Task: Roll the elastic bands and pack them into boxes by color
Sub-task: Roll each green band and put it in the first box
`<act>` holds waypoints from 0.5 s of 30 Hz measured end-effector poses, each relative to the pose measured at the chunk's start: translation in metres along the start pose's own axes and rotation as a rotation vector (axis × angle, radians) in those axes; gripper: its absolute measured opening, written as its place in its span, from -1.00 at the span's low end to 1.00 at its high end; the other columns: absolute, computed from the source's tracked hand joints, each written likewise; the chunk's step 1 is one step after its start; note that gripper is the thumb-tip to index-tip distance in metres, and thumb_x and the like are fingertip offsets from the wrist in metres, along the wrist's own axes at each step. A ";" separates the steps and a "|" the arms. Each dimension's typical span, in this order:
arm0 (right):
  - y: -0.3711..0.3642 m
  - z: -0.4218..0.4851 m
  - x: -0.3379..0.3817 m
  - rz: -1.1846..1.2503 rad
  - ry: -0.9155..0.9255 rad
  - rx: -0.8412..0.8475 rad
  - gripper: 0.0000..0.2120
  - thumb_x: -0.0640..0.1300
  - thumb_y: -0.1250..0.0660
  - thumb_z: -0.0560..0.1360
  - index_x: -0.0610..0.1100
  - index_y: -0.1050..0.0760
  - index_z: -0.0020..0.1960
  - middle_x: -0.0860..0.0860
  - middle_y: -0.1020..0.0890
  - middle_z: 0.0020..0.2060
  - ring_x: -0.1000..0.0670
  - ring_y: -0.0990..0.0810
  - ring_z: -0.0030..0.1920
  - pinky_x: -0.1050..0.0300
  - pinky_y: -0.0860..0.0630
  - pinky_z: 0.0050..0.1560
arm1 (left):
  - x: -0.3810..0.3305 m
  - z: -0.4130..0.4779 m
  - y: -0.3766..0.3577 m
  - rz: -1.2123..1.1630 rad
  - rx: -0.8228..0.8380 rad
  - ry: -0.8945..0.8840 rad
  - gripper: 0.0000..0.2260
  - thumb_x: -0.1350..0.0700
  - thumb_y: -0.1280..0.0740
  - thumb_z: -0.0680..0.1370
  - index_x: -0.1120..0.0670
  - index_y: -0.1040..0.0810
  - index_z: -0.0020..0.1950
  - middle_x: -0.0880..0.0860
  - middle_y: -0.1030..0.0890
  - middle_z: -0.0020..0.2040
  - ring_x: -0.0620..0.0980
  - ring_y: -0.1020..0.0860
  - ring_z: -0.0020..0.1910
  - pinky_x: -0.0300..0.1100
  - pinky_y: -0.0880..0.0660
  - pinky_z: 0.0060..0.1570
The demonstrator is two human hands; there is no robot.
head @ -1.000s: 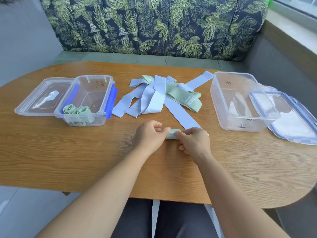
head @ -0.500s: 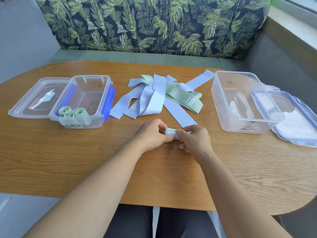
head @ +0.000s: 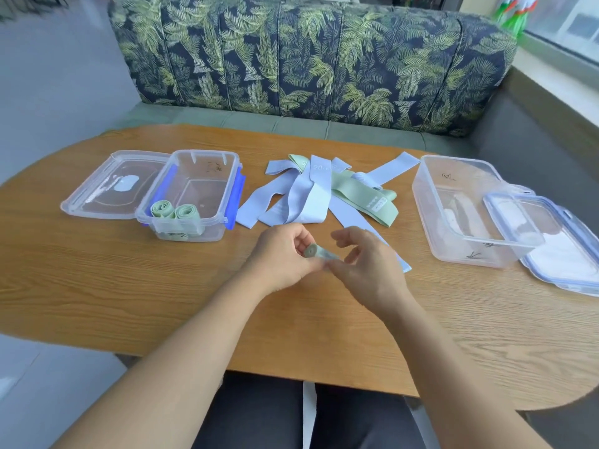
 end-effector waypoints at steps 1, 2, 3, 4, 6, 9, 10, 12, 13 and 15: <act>-0.006 -0.002 0.014 -0.041 0.063 0.029 -0.61 -0.10 -0.43 0.44 0.05 -0.51 0.26 0.18 -0.55 0.10 0.11 -0.49 -0.11 0.05 -0.51 0.00 | 0.001 -0.004 0.009 0.018 -0.022 0.006 -0.68 -0.02 -0.61 0.28 0.04 -0.55 -0.14 -0.03 -0.62 -0.22 -0.11 -0.50 -0.31 -0.13 -0.55 -0.15; -0.012 -0.003 0.025 -0.077 0.108 0.059 -0.59 -0.11 -0.41 0.45 0.05 -0.50 0.28 0.18 -0.55 0.13 0.14 -0.46 -0.10 0.10 -0.48 -0.03 | 0.001 -0.008 0.017 0.026 -0.039 0.011 -0.68 -0.02 -0.62 0.27 0.03 -0.55 -0.16 -0.02 -0.62 -0.22 -0.11 -0.50 -0.31 -0.11 -0.55 -0.14; -0.018 -0.003 0.033 -0.093 0.137 0.086 -0.59 -0.13 -0.40 0.45 0.05 -0.50 0.29 0.17 -0.56 0.14 0.15 -0.44 -0.09 0.16 -0.43 -0.07 | 0.002 -0.012 0.025 0.027 -0.051 0.014 -0.69 -0.02 -0.62 0.26 0.03 -0.55 -0.17 0.00 -0.63 -0.22 -0.10 -0.51 -0.31 -0.07 -0.56 -0.12; -0.023 -0.004 0.041 -0.089 0.159 0.113 -0.59 -0.15 -0.39 0.45 0.04 -0.51 0.29 0.16 -0.57 0.13 0.16 -0.42 -0.11 0.20 -0.38 -0.09 | 0.002 -0.016 0.033 0.028 -0.062 0.015 -0.69 -0.01 -0.62 0.26 0.04 -0.56 -0.17 0.02 -0.64 -0.21 -0.09 -0.51 -0.31 -0.04 -0.56 -0.12; -0.035 -0.005 0.055 -0.057 0.204 0.165 -0.58 -0.18 -0.38 0.45 0.02 -0.53 0.29 0.15 -0.60 0.06 0.21 -0.41 -0.18 0.26 -0.34 -0.13 | 0.002 -0.025 0.048 0.051 -0.083 0.019 -0.70 0.00 -0.61 0.26 0.05 -0.57 -0.17 0.05 -0.65 -0.21 -0.08 -0.51 -0.31 -0.03 -0.56 -0.14; -0.050 -0.004 0.075 -0.037 0.261 0.184 -0.61 -0.18 -0.37 0.46 0.01 -0.56 0.27 0.16 -0.64 0.02 0.32 -0.41 -0.27 0.41 -0.29 -0.21 | 0.005 -0.039 0.073 0.067 -0.154 0.033 -0.69 -0.01 -0.60 0.25 0.07 -0.57 -0.19 -0.02 -0.60 -0.29 -0.09 -0.50 -0.33 -0.11 -0.49 -0.27; -0.054 -0.004 0.082 -0.037 0.277 0.185 -0.64 -0.16 -0.37 0.48 0.01 -0.56 0.26 0.15 -0.65 0.03 0.35 -0.42 -0.27 0.44 -0.30 -0.22 | 0.008 -0.042 0.081 0.067 -0.182 0.043 -0.69 -0.02 -0.60 0.24 0.08 -0.57 -0.19 -0.05 -0.57 -0.33 -0.09 -0.49 -0.35 -0.15 -0.45 -0.30; -0.062 -0.007 0.097 -0.028 0.318 0.211 -0.70 -0.17 -0.36 0.50 0.00 -0.58 0.22 0.20 -0.64 -0.04 0.39 -0.44 -0.25 0.45 -0.33 -0.24 | 0.014 -0.048 0.093 0.073 -0.218 0.052 -0.69 -0.01 -0.60 0.23 0.09 -0.57 -0.20 -0.06 -0.55 -0.35 -0.09 -0.48 -0.37 -0.17 -0.42 -0.31; -0.066 -0.010 0.103 -0.013 0.333 0.238 -0.72 -0.20 -0.36 0.50 -0.02 -0.60 0.19 0.24 -0.62 -0.12 0.39 -0.45 -0.25 0.45 -0.35 -0.24 | 0.017 -0.050 0.098 0.072 -0.220 0.049 -0.69 -0.01 -0.60 0.23 0.09 -0.57 -0.20 -0.05 -0.56 -0.34 -0.09 -0.48 -0.37 -0.15 -0.44 -0.30; -0.073 -0.014 0.113 0.036 0.339 0.306 -0.72 -0.25 -0.37 0.47 -0.04 -0.61 0.15 0.27 -0.57 -0.23 0.30 -0.46 -0.29 0.42 -0.37 -0.23 | 0.021 -0.052 0.103 0.068 -0.187 0.023 -0.72 0.03 -0.60 0.23 0.06 -0.57 -0.22 -0.01 -0.60 -0.31 -0.09 -0.49 -0.36 -0.11 -0.49 -0.27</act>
Point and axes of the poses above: each hand's wrist, its own z-axis towards the middle knuckle, its own y-axis out of the back of the hand, x = y × z, the point moved 10 cm from there along z, towards the middle knuckle
